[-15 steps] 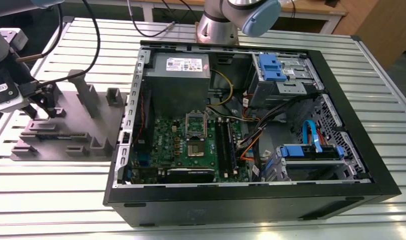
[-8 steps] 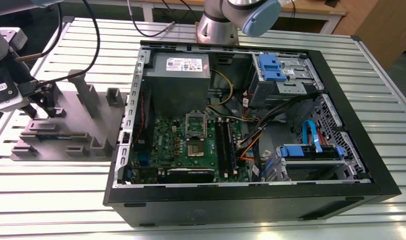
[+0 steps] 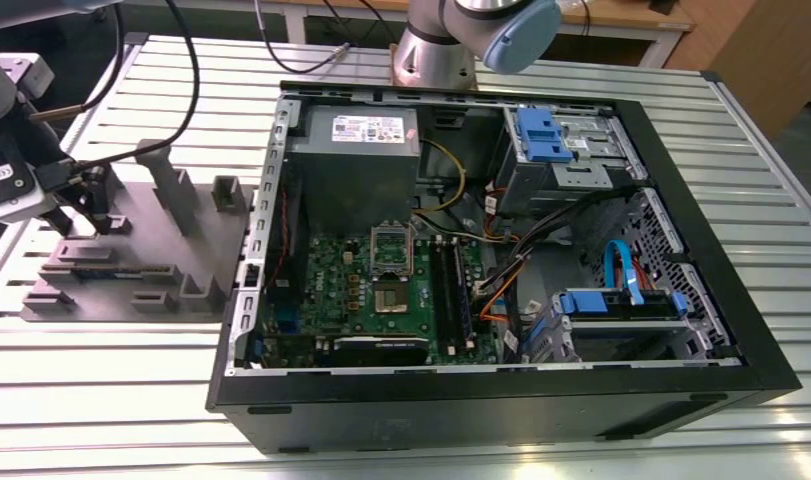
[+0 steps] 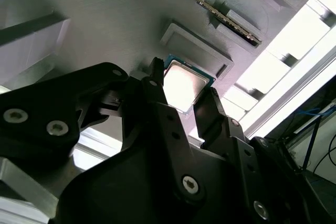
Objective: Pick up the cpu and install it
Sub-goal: 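Pick up the cpu and move it towards the insertion slot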
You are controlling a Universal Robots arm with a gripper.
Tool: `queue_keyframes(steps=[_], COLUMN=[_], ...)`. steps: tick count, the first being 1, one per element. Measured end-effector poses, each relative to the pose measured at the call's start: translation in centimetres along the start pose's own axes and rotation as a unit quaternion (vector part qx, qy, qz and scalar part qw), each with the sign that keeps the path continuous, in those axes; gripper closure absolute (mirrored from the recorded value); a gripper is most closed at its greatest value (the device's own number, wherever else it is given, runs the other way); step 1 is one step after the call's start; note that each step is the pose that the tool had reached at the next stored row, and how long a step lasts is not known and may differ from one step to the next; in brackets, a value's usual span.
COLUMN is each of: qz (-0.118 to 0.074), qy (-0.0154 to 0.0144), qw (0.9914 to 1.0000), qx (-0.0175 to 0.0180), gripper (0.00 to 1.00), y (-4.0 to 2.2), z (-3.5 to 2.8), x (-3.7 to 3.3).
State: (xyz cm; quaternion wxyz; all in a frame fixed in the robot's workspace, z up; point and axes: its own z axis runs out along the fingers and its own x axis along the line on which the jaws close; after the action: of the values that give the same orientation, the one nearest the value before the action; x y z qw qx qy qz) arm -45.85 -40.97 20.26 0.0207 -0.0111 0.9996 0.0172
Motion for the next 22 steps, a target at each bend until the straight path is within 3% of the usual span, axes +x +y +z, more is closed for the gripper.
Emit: queue_keyframes(steps=[16, 18, 22], qz=[0.000, 0.000, 0.000], qy=[0.0001, 0.0000, 0.0000], qw=[1.00000, 1.00000, 1.00000], qx=[0.0000, 0.0001, 0.0001], gripper=[0.53, 0.53, 0.53], y=[0.01, 0.02, 0.03], z=[-0.35, -0.75, -0.81], x=[-0.01, -0.03, -0.03])
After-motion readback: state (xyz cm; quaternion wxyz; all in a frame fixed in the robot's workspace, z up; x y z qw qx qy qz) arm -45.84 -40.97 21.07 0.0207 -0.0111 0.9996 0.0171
